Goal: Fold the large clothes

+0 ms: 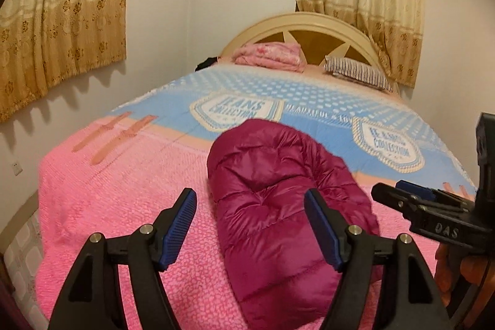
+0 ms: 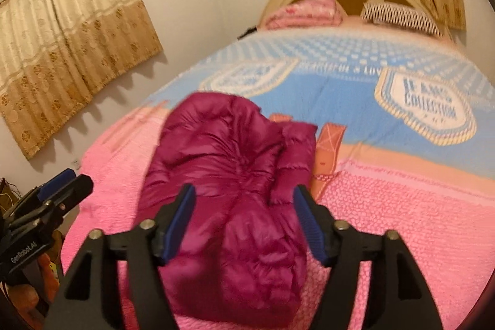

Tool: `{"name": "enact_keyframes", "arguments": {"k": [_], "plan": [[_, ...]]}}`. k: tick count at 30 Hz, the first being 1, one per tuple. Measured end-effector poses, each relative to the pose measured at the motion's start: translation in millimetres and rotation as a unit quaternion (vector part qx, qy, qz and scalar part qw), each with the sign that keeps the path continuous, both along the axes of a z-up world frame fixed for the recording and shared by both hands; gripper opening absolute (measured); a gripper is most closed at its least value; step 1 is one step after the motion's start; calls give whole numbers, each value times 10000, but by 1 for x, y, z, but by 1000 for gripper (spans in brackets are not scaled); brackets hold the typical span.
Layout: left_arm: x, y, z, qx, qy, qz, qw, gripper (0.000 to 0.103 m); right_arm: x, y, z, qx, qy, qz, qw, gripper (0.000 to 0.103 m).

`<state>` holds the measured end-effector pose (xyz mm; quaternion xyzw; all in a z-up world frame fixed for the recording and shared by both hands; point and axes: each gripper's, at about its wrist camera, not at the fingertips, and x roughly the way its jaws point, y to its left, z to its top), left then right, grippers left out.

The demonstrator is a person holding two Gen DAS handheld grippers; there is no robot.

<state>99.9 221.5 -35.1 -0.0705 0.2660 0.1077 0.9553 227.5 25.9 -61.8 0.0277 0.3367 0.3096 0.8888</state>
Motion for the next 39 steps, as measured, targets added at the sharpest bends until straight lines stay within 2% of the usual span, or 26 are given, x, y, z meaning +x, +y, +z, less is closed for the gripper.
{"name": "enact_keyframes", "arguments": {"k": [6,11,13,39], "plan": [[-15,-13,22,-15,-274,-112,9996,73,-34,-1,28,54,-442,30,9990,73],[-21,-16,30,-22,-374,-162,9992,74,-45,-5,45,126,-661,-15,9977,74],[-22,-16,31,-26,-383,-164,9991,74,-46,-6,47,157,-683,-15,9975,78],[-19,-19,24,62,-331,-145,9993,75,-54,-10,37,148,-599,30,9981,78]]}}
